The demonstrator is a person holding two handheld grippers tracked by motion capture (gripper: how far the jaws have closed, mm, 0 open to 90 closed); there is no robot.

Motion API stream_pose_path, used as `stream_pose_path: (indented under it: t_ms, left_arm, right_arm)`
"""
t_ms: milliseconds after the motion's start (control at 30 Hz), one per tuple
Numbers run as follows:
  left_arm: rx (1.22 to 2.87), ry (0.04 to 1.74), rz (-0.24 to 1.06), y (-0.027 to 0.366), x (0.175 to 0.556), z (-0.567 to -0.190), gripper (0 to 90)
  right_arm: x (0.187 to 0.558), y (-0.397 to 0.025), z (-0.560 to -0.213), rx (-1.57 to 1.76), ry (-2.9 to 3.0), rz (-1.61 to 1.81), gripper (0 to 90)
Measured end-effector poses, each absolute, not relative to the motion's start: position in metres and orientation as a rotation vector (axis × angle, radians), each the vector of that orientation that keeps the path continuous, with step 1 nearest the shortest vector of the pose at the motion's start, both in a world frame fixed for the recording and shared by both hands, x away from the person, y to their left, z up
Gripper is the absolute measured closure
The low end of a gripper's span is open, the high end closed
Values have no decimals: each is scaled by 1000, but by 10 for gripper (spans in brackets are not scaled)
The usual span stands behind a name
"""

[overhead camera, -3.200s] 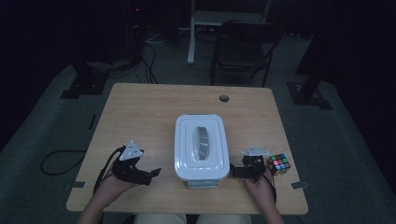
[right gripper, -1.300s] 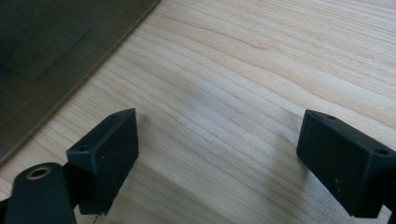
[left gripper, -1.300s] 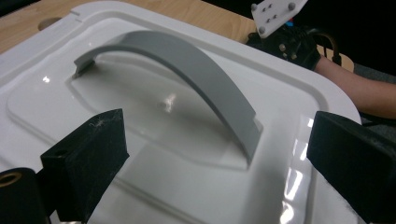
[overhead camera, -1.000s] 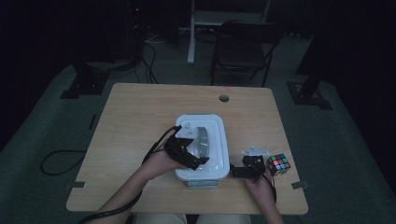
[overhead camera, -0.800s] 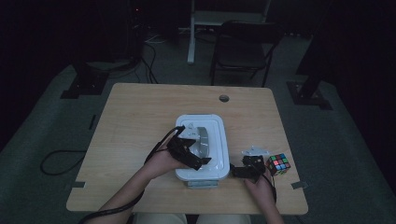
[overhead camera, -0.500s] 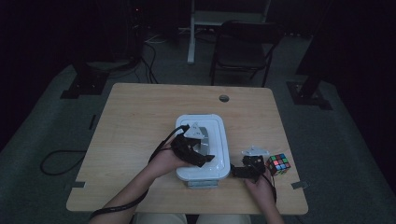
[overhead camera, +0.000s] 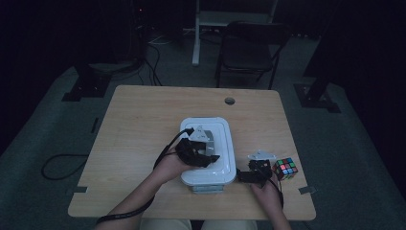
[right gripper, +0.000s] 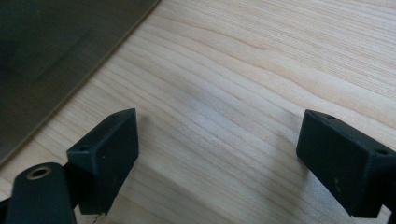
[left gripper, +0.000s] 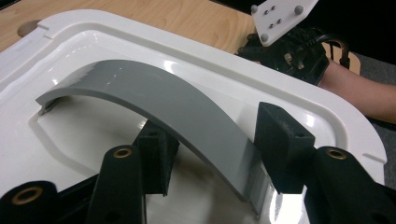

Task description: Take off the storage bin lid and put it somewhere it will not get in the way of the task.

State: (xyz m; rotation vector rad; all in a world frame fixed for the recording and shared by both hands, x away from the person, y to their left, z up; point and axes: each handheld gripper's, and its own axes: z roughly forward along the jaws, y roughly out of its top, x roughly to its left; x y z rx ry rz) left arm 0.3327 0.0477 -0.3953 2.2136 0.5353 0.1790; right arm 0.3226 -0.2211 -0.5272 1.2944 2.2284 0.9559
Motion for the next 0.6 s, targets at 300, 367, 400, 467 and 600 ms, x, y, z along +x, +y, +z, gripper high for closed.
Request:
stream_pose_path:
  t_ms: [300, 367, 400, 467, 600]
  left_arm:
    - [2145, 526, 114, 55, 328, -386, 644]
    - [2126, 499, 127, 56, 322, -380, 669]
    - [2120, 489, 131, 57, 320, -377, 684]
    - [2113, 471, 144, 58, 315, -371, 698]
    - [2093, 454, 116, 63, 311, -362, 698]
  right_arm:
    - [323, -221, -527, 1295, 2228, 956, 127]
    - [323, -221, -527, 1293, 2228, 957, 127]
    - [323, -221, -527, 1292, 2228, 957, 127]
    - [323, -221, -527, 1293, 2228, 956, 127]
    - [323, -221, -527, 1292, 2227, 957, 127]
